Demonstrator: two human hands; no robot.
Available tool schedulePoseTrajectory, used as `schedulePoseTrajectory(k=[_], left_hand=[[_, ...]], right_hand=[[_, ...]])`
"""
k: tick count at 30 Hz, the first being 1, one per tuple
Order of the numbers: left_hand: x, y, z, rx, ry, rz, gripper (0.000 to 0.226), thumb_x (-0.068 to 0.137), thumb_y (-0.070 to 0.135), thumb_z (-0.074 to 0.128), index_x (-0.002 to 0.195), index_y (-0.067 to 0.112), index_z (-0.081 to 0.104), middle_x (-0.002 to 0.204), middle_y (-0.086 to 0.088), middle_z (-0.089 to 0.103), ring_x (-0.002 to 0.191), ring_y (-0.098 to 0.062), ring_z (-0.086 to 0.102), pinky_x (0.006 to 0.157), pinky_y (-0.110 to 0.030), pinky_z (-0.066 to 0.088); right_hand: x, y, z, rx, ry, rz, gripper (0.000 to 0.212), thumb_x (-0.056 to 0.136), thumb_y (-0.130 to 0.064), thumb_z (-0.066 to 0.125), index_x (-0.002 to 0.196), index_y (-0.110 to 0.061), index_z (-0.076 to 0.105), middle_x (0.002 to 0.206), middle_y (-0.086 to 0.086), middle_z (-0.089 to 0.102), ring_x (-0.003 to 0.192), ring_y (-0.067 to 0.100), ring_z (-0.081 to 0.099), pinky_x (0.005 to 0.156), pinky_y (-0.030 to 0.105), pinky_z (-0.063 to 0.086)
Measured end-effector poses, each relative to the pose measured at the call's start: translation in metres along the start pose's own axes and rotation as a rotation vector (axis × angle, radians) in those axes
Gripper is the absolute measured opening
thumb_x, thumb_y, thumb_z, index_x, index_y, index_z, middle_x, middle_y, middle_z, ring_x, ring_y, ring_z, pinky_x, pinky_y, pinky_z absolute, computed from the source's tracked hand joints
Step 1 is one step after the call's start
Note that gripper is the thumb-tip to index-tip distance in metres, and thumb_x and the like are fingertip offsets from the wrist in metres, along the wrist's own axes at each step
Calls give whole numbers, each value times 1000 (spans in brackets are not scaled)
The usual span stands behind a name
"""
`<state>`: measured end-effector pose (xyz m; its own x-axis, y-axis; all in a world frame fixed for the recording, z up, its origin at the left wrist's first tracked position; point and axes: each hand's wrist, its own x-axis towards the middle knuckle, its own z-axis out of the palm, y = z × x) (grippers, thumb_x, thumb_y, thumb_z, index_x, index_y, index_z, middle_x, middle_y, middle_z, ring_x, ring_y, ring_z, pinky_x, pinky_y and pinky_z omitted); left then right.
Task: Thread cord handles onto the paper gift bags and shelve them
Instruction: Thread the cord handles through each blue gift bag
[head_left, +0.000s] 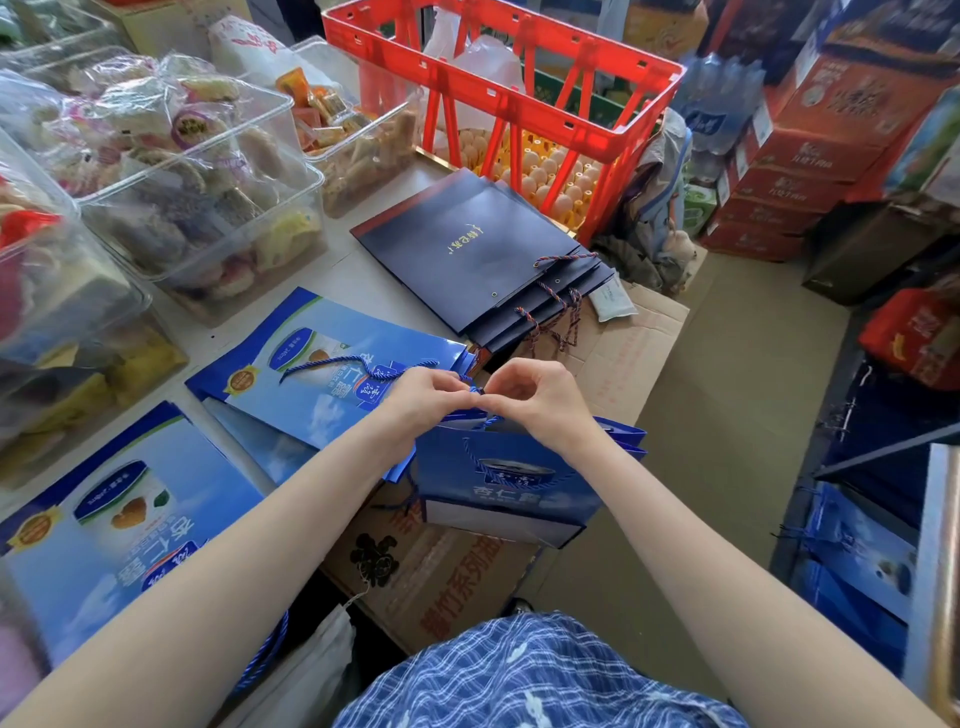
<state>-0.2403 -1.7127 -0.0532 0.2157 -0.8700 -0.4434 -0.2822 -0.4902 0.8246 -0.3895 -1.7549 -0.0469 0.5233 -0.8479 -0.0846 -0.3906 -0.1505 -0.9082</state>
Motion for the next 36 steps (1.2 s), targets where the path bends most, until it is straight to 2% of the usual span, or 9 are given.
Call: schedulePoseTrajectory(k=[3,6,9,16,19,26,31,34,36], left_hand=[[0,-11,1,297,159,343,17,80,25,72,86,9,72,110,-2,49,106,-17,46,89,-31,40],[-1,-16,0,432,222,581,12,81,18,70,84,7,69,102,0,42,89,-18,51,80,-33,45],[-3,-15,-4,468,215,621,11,83,17,68,87,7,67,100,1,45,79,-14,57,72,-28,46],[-7,-20,-1,509,260,747,9,81,10,70,84,3,66,92,-5,51,75,-17,58,64,-35,51],[-11,-27,3,511,319,753,8,80,9,71,82,3,66,94,-10,55,75,-24,61,60,-36,50],[-11,-29,3,424,335,703,6,76,5,73,80,2,69,90,-7,66,80,-20,64,72,-31,50],[-14,-32,6,460,406,668,6,77,14,73,82,11,71,81,1,71,72,-21,66,77,-35,47],[-14,-32,8,392,400,552,5,79,20,72,82,17,70,77,9,70,74,-16,65,89,-38,42],[-14,-30,8,291,325,503,9,79,18,72,84,19,65,73,11,67,74,-14,65,87,-37,48]], right_hand=[[5,1,0,-52,55,36,12,74,-17,78,74,-15,66,70,-5,65,61,1,59,61,15,51],[9,1,3,-69,94,86,9,75,-15,77,76,-13,69,75,0,68,68,8,61,67,23,52],[11,1,2,-75,68,121,7,77,-15,76,82,-12,71,78,1,69,68,5,61,61,16,47],[12,-1,1,-193,27,76,8,83,-14,69,88,-10,73,84,2,69,67,0,57,59,6,44],[10,-1,3,-278,-24,21,9,86,-13,66,90,-9,73,85,3,69,71,5,58,61,5,44],[8,2,10,-336,-43,-23,16,87,-5,58,95,-8,72,86,2,67,69,5,55,61,3,40],[4,5,13,-353,-47,-24,16,88,-7,58,96,-10,72,92,7,68,80,16,59,75,25,49],[4,4,10,-360,-78,-7,15,88,-7,59,95,-10,72,91,7,67,77,14,57,73,23,48],[4,3,7,-353,-92,4,14,88,-7,59,94,-10,72,90,6,68,77,14,58,74,24,50]])
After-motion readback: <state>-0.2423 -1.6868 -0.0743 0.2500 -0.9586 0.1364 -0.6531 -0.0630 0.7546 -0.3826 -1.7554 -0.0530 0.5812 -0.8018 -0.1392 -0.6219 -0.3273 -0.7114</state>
